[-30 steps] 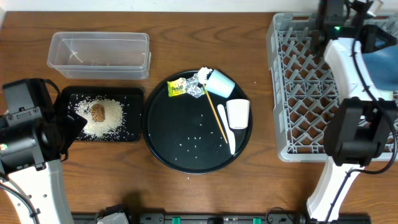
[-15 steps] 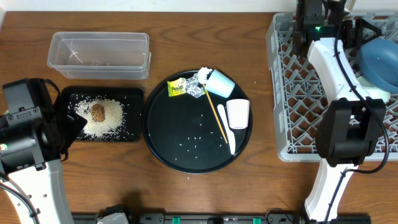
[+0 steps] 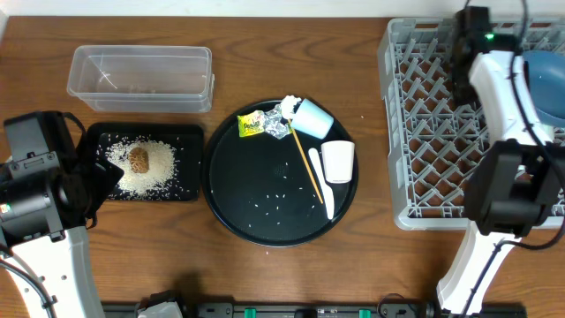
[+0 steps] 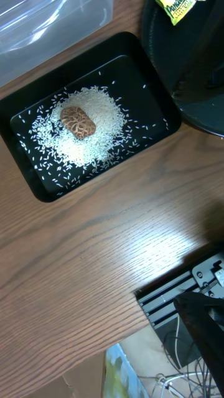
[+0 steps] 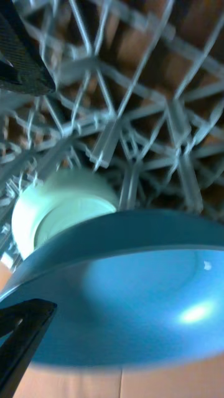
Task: Sort waste into correct bins and load items into the dishwasher rack
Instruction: 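Lower the blue bowl into the back of the dish rack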
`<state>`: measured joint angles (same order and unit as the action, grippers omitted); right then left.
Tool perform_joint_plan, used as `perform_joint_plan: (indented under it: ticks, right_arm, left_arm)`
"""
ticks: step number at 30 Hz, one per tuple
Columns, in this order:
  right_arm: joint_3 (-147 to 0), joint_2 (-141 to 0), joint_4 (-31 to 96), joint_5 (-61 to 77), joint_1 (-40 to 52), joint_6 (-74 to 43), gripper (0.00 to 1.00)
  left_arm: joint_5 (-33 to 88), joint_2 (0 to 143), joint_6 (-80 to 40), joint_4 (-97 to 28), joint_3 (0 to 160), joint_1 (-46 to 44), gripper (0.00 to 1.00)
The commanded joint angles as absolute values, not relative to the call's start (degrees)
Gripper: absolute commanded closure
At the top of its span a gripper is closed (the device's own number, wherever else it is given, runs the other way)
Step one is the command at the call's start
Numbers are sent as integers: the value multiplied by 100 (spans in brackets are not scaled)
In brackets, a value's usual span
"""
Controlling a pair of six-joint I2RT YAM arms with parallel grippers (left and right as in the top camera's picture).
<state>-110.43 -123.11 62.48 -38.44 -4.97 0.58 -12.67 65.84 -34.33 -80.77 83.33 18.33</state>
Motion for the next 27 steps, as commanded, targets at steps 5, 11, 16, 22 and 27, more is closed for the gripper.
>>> perform_joint_plan:
  ticks: [5,11,16,22,27]
  right_arm:
    - [-11557,-12333,6536,-2204,-926,-58,18]
    - [-11550,-12335,6591,-2357,-1286,-78,37]
    - [-11550,-12335,6630,-2421,-1428,-78,45]
    - [-11550,-12335,6619,-2241,-1452,-82,92]
    - [-11566,-12331,6580,-2078,-1450,-270,99]
  left_arm:
    - [-1380,6584,-3459,-8095,8359,1863,2]
    - [-1380,6584,-3457,-8095,8359,1863,2]
    - [-1380,6587,-3457,-8095,8359,1863,2]
    - [-1380,6587,-3459,-8095,8359,1863,2]
    - [-1380,6587,-3457,-8095,8359,1863,2]
